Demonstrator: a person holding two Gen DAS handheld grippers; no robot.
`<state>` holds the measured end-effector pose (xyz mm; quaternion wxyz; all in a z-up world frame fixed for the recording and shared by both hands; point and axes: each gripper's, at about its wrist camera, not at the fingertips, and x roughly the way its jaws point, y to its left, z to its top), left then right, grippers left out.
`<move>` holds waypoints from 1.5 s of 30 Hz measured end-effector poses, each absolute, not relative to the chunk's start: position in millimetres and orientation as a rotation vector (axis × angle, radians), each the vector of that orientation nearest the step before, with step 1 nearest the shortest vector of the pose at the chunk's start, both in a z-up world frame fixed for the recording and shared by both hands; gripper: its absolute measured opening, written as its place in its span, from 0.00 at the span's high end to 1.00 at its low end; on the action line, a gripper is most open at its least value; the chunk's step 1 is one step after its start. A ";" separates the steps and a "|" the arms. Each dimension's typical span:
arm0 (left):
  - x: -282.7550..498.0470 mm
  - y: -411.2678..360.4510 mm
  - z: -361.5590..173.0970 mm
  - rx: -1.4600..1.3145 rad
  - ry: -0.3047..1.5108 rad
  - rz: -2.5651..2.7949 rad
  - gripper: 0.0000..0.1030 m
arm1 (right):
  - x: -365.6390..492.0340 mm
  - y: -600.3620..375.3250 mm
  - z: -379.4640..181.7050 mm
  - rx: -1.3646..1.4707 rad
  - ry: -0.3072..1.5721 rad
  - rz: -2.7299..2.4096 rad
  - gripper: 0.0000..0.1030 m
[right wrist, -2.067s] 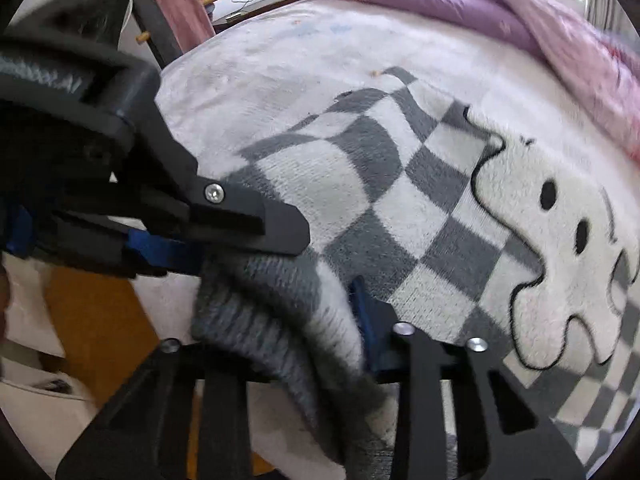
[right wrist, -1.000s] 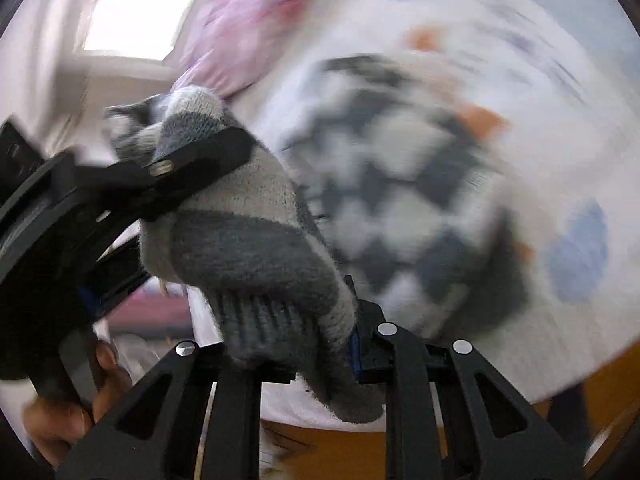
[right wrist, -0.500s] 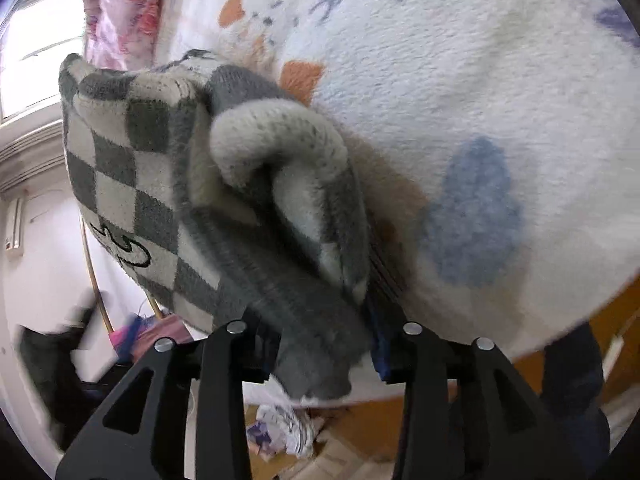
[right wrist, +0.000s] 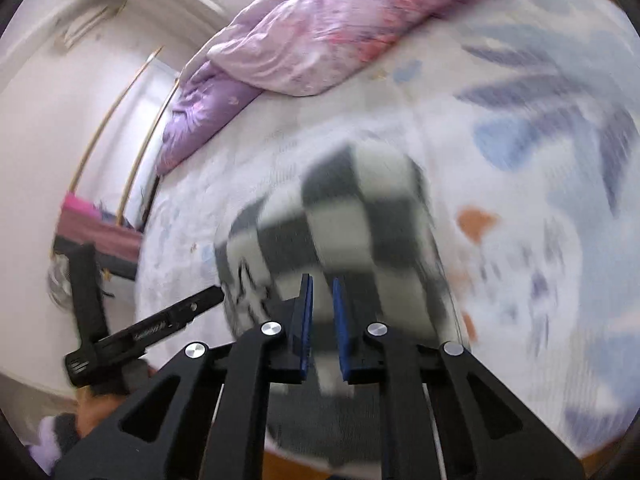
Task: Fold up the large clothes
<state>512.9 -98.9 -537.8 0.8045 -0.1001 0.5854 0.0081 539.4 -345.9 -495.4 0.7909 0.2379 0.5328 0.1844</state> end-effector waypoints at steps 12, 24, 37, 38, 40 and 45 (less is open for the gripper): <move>607.8 -98.0 -630.9 -0.153 1.522 -0.034 0.04 | 596.2 -360.4 -626.5 0.557 1.475 0.156 1.00; 609.3 -91.3 -639.4 -0.163 1.475 -0.105 0.03 | 594.8 -373.0 -630.7 0.658 1.479 0.152 1.00; 497.3 -39.4 -597.5 -0.454 1.344 -0.146 0.04 | 505.8 -421.6 -570.0 0.792 1.348 0.192 0.34; 489.2 -39.4 -602.3 -0.465 1.354 -0.141 0.04 | 499.1 -423.0 -572.5 0.752 1.361 0.185 0.34; 471.2 -40.2 -615.1 -0.466 1.399 -0.106 0.04 | 487.1 -424.9 -585.0 0.714 1.396 0.196 0.33; 450.9 -41.2 -646.9 -0.550 1.453 -0.067 0.04 | 476.2 -421.8 -641.8 0.761 1.496 0.288 0.23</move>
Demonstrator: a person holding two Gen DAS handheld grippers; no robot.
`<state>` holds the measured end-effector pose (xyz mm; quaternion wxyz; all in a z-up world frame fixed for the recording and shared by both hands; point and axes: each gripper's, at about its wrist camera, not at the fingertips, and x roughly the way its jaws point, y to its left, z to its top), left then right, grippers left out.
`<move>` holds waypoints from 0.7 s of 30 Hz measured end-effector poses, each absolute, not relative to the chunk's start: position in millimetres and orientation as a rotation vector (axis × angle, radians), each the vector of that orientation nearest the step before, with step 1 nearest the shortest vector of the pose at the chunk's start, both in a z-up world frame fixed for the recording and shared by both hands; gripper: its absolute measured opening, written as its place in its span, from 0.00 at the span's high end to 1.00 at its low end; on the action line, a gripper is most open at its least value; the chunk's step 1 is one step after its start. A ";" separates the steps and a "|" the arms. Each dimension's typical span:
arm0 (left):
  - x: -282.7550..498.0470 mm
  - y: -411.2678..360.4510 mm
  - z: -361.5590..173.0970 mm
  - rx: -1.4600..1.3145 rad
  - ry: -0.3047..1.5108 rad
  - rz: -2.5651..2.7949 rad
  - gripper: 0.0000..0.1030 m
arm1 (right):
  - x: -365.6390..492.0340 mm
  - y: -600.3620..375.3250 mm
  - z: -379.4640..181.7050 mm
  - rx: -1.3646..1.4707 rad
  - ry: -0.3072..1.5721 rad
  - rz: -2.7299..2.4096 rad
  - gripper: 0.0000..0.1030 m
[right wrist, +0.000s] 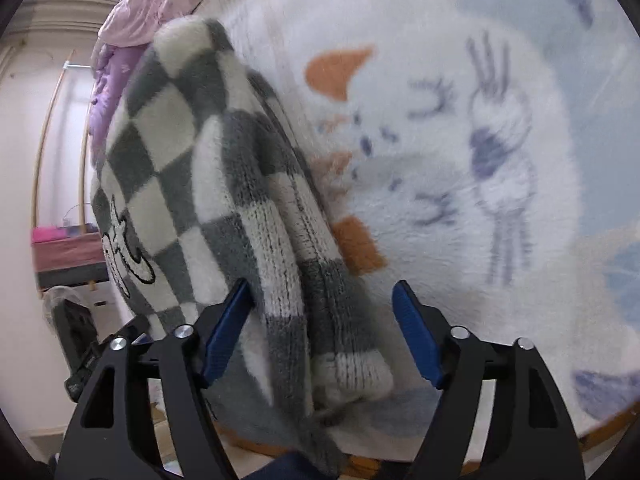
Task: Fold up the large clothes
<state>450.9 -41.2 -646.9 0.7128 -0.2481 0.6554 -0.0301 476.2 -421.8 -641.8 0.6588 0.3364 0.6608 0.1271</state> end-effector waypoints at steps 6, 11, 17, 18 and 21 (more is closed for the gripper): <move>453.6 -38.1 -668.5 -0.641 1.498 -0.094 0.04 | 482.0 -427.9 -680.5 0.947 1.520 0.452 0.09; 456.5 -30.7 -674.6 -0.674 1.497 -0.139 0.04 | 491.1 -421.4 -689.9 0.989 1.534 0.589 0.09; 453.6 -23.0 -685.3 -0.733 1.489 -0.135 0.04 | 507.5 -365.6 -687.7 0.819 1.606 0.611 0.06; 452.2 -28.1 -688.4 -0.755 1.491 -0.135 0.04 | 509.0 -368.1 -690.2 0.855 1.604 0.598 0.06; 450.8 -32.2 -693.8 -0.763 1.487 -0.134 0.04 | 506.6 -369.6 -687.7 0.860 1.582 0.587 0.10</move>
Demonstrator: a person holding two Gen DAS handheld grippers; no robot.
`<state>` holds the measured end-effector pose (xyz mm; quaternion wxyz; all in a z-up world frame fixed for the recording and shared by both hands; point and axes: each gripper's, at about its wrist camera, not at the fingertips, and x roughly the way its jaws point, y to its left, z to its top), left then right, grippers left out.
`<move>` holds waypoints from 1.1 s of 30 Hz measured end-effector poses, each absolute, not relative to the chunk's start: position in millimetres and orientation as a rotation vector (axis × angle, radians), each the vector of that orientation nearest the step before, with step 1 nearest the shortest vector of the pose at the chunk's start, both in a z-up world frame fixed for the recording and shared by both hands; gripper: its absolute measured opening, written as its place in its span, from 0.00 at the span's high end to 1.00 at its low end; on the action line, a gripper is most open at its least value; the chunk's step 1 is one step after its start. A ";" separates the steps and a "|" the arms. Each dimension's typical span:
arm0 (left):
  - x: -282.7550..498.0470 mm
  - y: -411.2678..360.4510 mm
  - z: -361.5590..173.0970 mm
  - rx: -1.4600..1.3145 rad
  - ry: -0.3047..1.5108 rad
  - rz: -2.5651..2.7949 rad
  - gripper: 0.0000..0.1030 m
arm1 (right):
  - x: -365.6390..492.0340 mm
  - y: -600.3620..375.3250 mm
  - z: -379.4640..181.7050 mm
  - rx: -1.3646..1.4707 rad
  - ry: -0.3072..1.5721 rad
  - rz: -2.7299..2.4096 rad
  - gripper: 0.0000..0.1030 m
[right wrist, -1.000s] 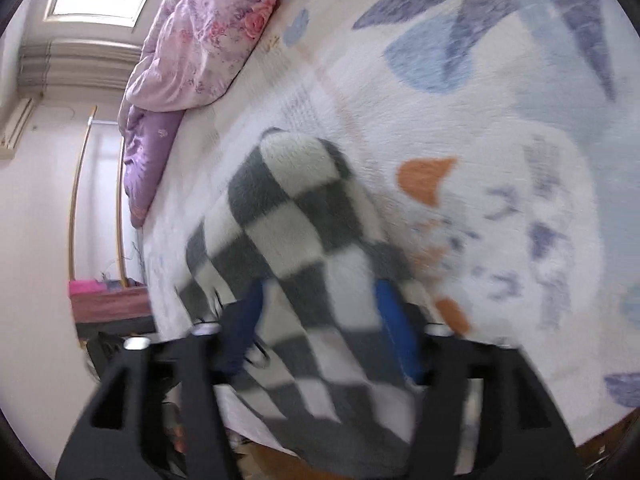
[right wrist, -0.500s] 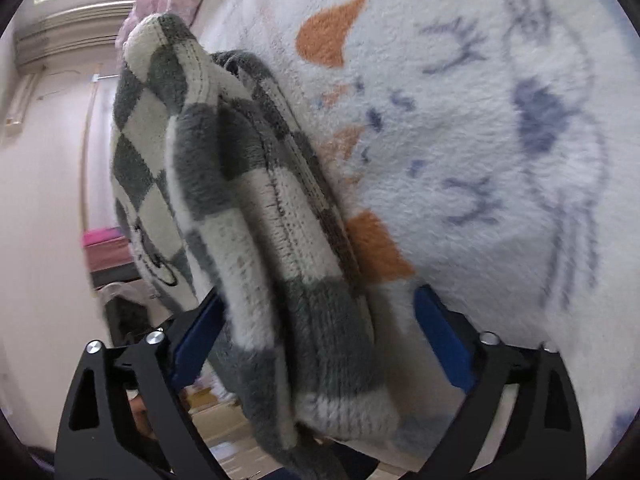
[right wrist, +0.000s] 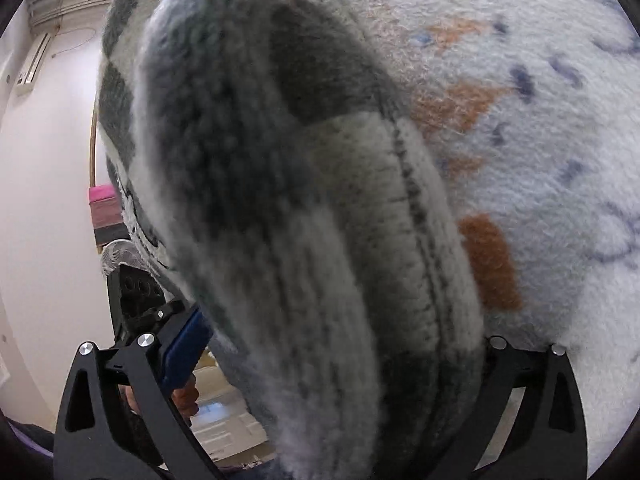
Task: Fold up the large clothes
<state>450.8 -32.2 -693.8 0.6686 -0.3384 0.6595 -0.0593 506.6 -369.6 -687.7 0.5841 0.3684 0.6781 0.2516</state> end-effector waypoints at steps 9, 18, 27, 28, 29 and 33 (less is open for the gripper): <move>443.1 -76.7 -635.9 -0.584 1.401 -0.166 0.43 | 503.9 -356.5 -590.0 0.551 1.446 0.467 0.54; 470.7 -169.0 -579.4 -0.547 1.257 -0.339 0.49 | 517.6 -390.0 -472.0 0.233 1.151 0.463 0.58; 518.3 -297.1 -583.8 -0.503 1.227 -0.485 0.49 | 524.6 -549.7 -470.7 0.164 1.028 0.325 0.57; 520.0 -311.4 -590.9 -0.475 1.250 -0.497 0.49 | 526.3 -562.3 -485.1 0.170 1.060 0.297 0.56; 519.7 -325.7 -597.5 -0.440 1.273 -0.506 0.49 | 529.8 -582.6 -506.2 0.200 1.137 0.232 0.56; 502.1 -371.6 -625.0 -0.292 1.394 -0.539 0.45 | 517.6 -630.8 -574.2 0.245 1.345 0.012 0.58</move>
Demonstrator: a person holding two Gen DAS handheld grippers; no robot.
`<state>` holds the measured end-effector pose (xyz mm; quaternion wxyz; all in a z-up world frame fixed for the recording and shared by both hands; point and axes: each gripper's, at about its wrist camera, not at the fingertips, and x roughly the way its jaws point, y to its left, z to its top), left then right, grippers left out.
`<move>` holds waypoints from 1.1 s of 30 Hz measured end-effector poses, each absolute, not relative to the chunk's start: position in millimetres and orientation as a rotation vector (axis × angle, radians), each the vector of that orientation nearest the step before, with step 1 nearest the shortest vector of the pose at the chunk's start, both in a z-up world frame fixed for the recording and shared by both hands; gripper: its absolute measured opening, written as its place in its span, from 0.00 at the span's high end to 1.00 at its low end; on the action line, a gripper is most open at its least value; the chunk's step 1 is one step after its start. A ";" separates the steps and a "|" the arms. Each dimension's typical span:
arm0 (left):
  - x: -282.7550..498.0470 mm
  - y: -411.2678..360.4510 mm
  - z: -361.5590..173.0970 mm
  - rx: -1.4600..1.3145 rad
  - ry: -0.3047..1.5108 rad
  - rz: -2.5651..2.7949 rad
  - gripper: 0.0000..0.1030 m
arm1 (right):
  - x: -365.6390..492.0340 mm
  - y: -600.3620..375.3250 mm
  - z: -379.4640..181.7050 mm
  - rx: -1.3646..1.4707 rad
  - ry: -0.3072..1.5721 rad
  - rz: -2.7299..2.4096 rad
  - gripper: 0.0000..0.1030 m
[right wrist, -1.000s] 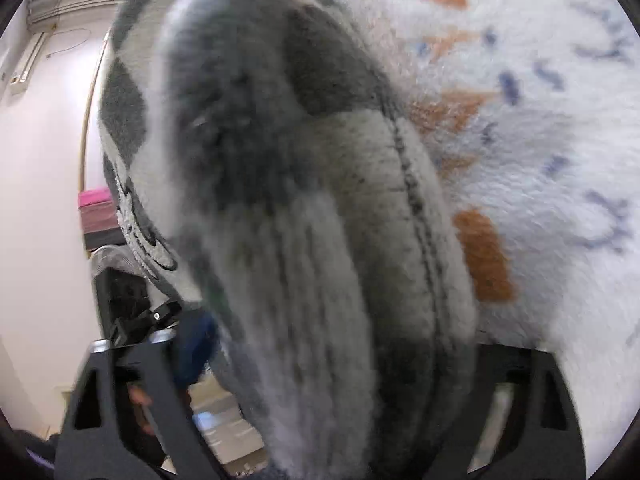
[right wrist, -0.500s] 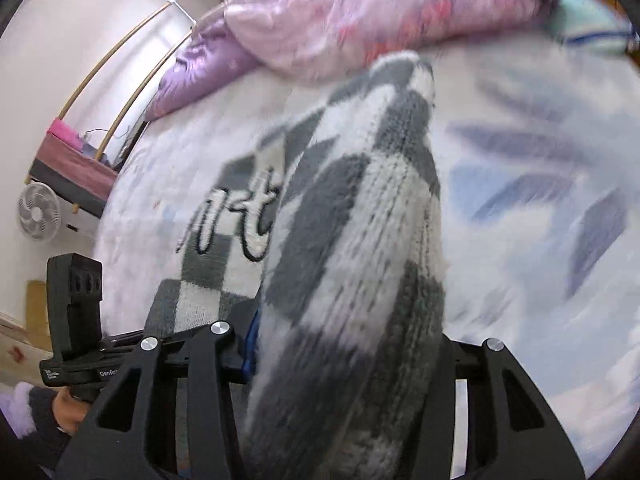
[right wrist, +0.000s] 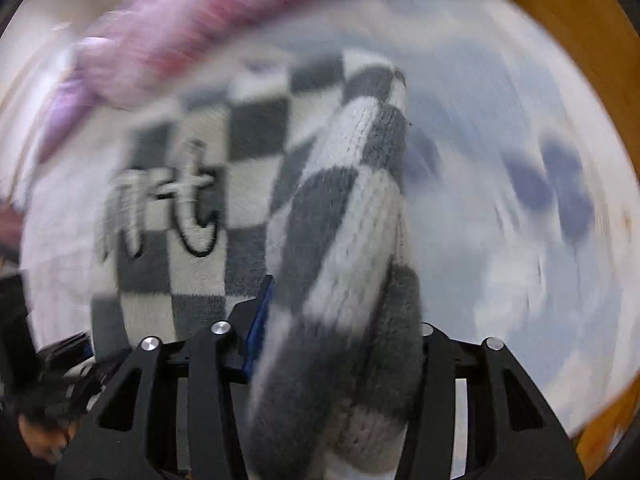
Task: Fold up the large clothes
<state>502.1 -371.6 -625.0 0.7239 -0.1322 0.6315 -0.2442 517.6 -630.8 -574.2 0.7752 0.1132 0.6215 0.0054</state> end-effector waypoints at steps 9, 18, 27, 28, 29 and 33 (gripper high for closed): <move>503.1 -360.7 -613.6 -0.174 1.374 -0.435 0.27 | 460.5 -647.9 -561.8 0.116 1.304 -0.224 0.47; 482.2 -314.6 -585.9 -0.118 1.349 -0.334 0.21 | 466.7 -578.9 -619.0 0.163 1.493 -0.063 0.61; 462.0 -288.7 -515.1 -0.071 1.275 -0.268 0.14 | 449.6 -504.5 -527.4 0.034 1.348 -0.060 0.46; 458.8 -285.5 -501.9 -0.067 1.258 -0.262 0.13 | 445.8 -496.4 -509.7 0.030 1.320 -0.040 0.44; 455.5 -282.4 -488.3 -0.058 1.241 -0.248 0.13 | 441.0 -486.2 -489.3 0.017 1.287 -0.024 0.37; 441.3 -271.3 -427.8 -0.028 1.175 -0.215 0.11 | 427.9 -462.3 -416.4 0.009 1.186 0.025 0.27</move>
